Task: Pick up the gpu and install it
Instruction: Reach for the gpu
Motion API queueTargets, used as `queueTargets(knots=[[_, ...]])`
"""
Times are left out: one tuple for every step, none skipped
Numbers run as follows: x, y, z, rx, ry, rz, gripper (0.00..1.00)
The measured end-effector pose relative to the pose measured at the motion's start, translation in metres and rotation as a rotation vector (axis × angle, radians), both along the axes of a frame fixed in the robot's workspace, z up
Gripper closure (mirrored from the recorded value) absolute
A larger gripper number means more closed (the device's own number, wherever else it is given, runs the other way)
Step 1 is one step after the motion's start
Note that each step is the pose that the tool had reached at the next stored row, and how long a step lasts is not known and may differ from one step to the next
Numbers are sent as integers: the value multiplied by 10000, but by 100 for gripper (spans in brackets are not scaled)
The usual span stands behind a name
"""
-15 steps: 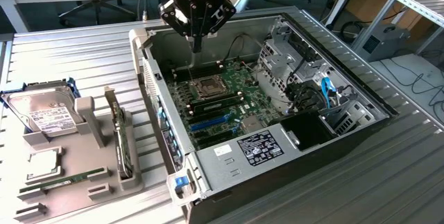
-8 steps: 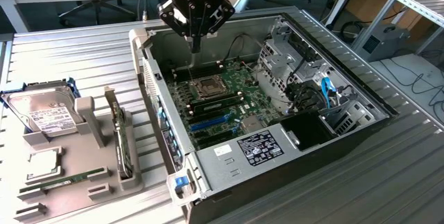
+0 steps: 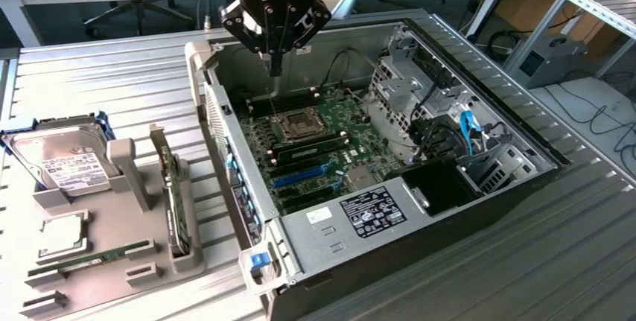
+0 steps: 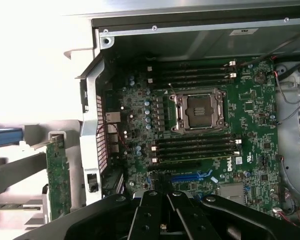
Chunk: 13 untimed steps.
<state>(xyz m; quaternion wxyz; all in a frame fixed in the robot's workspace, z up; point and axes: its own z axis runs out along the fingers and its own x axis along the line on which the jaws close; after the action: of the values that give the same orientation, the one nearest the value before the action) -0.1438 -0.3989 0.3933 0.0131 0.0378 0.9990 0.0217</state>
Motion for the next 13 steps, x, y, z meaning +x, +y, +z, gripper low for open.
queueTargets(knots=[[-6, 0, 0, 0, 0, 0, 89], [-11, 0, 0, 0, 0, 0, 89], [-17, 0, 0, 0, 0, 0, 89], [-22, 0, -1, 1, -1, 0, 89], [-30, 0, 0, 0, 0, 0, 89], [-35, 0, 0, 0, 0, 0, 89], [-39, 0, 0, 0, 0, -1, 89], [-44, 0, 0, 0, 0, -1, 89], [-49, 0, 0, 0, 0, -1, 89], [-53, 0, 0, 0, 0, 0, 89], [-58, 0, 0, 0, 0, 0, 89], [-62, 0, 0, 0, 0, -1, 89], [-68, 0, 0, 0, 0, -1, 89]])
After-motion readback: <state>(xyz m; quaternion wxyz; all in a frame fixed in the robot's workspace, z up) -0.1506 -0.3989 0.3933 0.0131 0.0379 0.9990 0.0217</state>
